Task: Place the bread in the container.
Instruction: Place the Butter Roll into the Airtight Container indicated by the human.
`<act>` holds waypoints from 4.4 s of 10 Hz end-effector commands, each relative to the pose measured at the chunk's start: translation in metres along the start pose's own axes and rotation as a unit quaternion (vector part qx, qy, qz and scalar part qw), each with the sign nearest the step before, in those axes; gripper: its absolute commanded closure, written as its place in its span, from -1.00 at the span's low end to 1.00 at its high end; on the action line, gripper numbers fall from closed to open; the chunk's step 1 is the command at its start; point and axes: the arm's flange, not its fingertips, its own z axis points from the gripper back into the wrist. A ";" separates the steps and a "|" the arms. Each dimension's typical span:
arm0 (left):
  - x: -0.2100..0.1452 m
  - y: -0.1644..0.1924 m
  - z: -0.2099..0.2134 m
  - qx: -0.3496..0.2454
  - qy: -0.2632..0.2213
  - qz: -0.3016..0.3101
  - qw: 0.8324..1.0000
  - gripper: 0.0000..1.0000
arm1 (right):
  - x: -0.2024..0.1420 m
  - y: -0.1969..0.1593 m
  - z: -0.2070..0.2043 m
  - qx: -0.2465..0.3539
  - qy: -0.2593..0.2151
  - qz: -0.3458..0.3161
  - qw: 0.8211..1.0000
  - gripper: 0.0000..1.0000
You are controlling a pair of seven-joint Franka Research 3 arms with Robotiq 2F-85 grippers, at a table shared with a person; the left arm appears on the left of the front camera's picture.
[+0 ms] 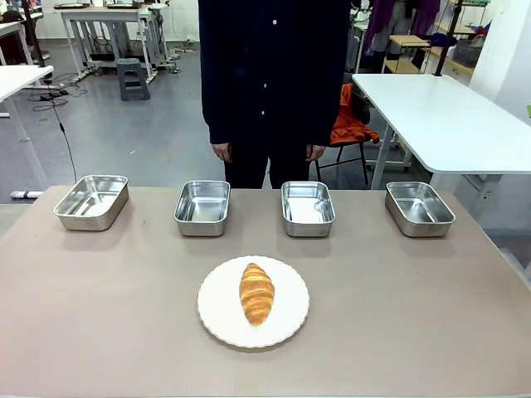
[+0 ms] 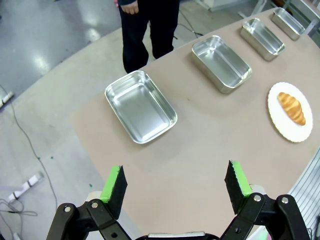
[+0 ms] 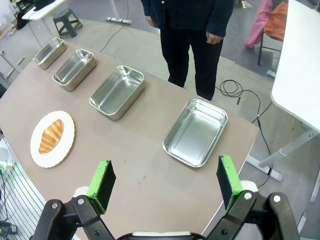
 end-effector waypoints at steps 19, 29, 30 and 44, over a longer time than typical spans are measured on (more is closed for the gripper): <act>0.001 0.000 0.001 0.002 -0.001 0.003 1.000 -1.00 | 0.000 0.000 0.000 0.002 -0.003 0.001 1.000 -1.00; 0.001 0.000 0.001 0.002 -0.001 0.003 1.000 -1.00 | 0.000 0.000 0.000 0.002 -0.003 0.001 1.000 -1.00; 0.001 0.000 0.001 0.002 -0.001 0.003 1.000 -1.00 | 0.000 0.000 0.000 0.002 -0.003 0.001 1.000 -1.00; 0.001 0.000 0.001 0.002 -0.001 0.003 1.000 -1.00 | 0.000 0.000 0.000 0.002 -0.003 0.001 1.000 -1.00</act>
